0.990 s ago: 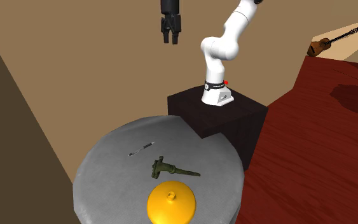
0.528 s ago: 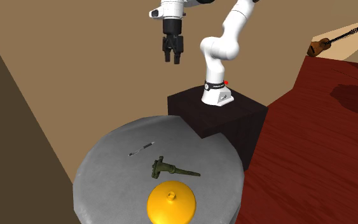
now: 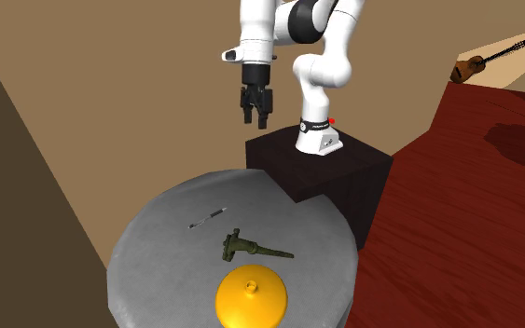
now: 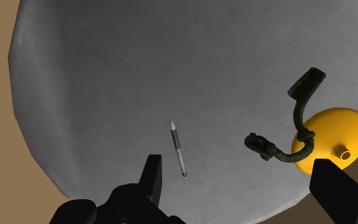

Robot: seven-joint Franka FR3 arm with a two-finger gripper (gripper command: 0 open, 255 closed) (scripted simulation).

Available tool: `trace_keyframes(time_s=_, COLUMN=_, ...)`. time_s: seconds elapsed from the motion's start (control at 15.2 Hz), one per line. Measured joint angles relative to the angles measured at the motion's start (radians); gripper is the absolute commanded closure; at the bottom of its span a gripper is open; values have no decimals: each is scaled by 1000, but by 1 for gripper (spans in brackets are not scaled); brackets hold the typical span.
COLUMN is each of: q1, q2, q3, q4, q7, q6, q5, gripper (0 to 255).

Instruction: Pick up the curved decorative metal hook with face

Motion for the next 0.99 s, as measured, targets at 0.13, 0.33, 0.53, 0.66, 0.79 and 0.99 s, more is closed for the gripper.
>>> trace_keyframes(time_s=0.13, q1=10, q2=84, q3=27, q4=7, q7=9, q6=95, q5=18, gripper=0)
trace_keyframes(time_s=0.33, q1=26, q2=202, q3=65, q4=16, q7=25, q6=230, q5=38, gripper=0)
trace_keyframes(time_s=0.53, q1=37, q2=327, q3=110, q4=48, q7=66, q6=353, q5=32, gripper=0)
trace_keyframes(time_s=0.66, q1=37, q2=420, q3=131, q4=80, q7=98, q6=431, q5=4, gripper=0)
trace_keyframes(time_s=0.79, q1=46, q2=497, q3=145, q4=104, q7=149, q6=501, q5=-40, gripper=0)
trace_keyframes(time_s=0.99, q1=86, q2=632, q3=125, q4=160, q7=257, q6=603, q5=-157, gripper=0)
